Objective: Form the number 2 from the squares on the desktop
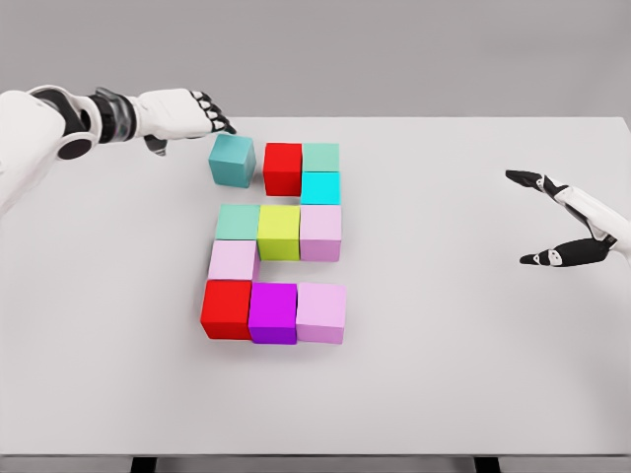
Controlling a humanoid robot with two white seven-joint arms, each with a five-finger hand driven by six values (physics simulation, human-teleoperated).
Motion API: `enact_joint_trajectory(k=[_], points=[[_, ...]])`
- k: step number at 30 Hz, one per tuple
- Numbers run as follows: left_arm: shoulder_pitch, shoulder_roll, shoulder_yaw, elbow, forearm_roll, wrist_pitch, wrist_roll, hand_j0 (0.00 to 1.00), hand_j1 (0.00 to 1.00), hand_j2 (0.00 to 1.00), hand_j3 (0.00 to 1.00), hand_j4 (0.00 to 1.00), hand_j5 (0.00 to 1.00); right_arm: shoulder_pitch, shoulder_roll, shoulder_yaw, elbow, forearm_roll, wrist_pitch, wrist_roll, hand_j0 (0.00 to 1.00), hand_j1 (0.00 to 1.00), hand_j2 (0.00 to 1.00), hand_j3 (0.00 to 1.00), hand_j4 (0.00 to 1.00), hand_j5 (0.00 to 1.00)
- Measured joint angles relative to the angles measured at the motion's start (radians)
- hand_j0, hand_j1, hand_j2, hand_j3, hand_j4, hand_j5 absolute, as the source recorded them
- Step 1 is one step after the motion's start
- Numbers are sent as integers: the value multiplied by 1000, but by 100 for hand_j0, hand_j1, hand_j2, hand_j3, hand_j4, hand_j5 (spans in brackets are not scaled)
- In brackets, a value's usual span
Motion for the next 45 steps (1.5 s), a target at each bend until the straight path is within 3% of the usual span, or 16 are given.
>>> enact_joint_trajectory(k=[10, 26, 45], points=[[-6, 10, 6, -7, 3, 0, 0, 100, 100, 100, 100, 100, 100, 0, 0, 0, 0, 0, 0, 0, 100, 100, 100, 100, 100, 100], [-11, -87, 4, 123, -6, 0, 1, 100, 100, 100, 100, 100, 100, 0, 0, 0, 0, 0, 0, 0, 100, 100, 100, 100, 100, 100], [3, -77, 6, 90, -4, 0, 0, 100, 100, 100, 100, 100, 100, 0, 5, -5, 0, 0, 0, 0, 100, 100, 100, 100, 100, 100]])
